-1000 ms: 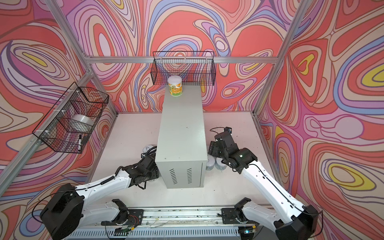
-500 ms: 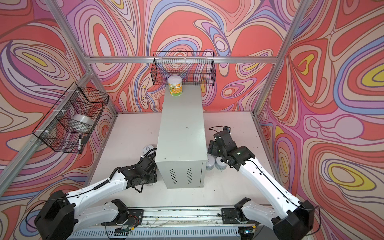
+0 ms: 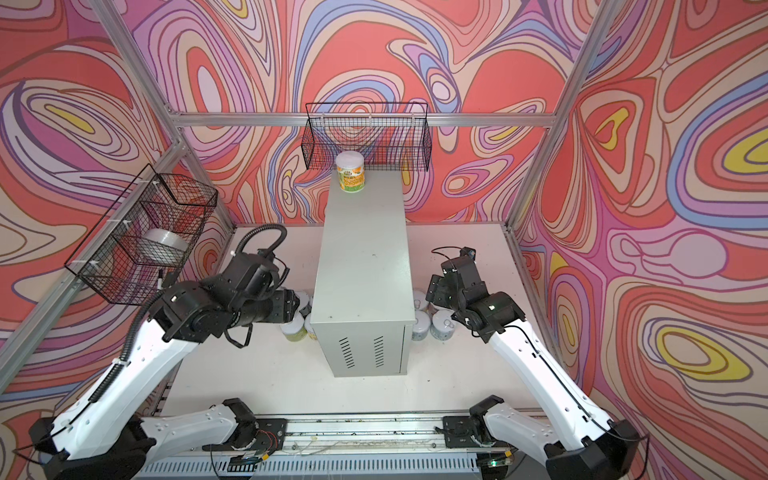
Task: Place and organize the canned foods onto the counter
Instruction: 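Lift the pink can with the left gripper over the grey cabinet top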
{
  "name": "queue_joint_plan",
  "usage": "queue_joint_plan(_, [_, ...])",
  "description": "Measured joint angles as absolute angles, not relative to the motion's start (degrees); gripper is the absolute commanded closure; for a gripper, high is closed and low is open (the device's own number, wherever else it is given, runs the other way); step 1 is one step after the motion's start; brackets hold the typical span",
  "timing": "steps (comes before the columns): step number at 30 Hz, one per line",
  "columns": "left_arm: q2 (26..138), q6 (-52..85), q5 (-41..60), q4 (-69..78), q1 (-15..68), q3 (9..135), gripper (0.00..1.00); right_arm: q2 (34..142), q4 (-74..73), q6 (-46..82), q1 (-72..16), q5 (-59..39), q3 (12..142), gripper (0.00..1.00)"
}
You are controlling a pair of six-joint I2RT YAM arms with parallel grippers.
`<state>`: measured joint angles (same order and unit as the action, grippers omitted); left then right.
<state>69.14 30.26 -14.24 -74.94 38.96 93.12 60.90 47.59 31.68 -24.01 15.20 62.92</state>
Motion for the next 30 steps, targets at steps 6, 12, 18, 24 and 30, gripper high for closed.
queue_joint_plan(6, [83.2, 21.5, -15.7, -85.7, 39.0, 120.4, 1.00, 60.1, 48.2, 31.8, -24.0, 15.2, 62.9, 0.11])
queue_joint_plan(12, [89.3, 17.0, -15.4, -90.8, 39.0, 137.8, 1.00, 59.6, 48.7, 31.8, -23.9, 15.2, 63.2, 0.11])
queue_joint_plan(18, [90.1, 15.4, -13.1, -90.2, 39.8, 142.2, 1.00, 59.5, 48.8, 31.8, -23.9, 14.9, 64.8, 0.11])
queue_joint_plan(24, [94.9, 13.9, -10.2, -88.1, 40.4, 145.3, 1.00, 59.6, 48.7, 31.8, -23.9, 14.2, 65.7, 0.11])
queue_joint_plan(30, [100.6, 12.7, -7.8, -86.2, 40.9, 149.3, 1.00, 59.6, 48.6, 31.8, -23.9, 13.8, 66.0, 0.11])
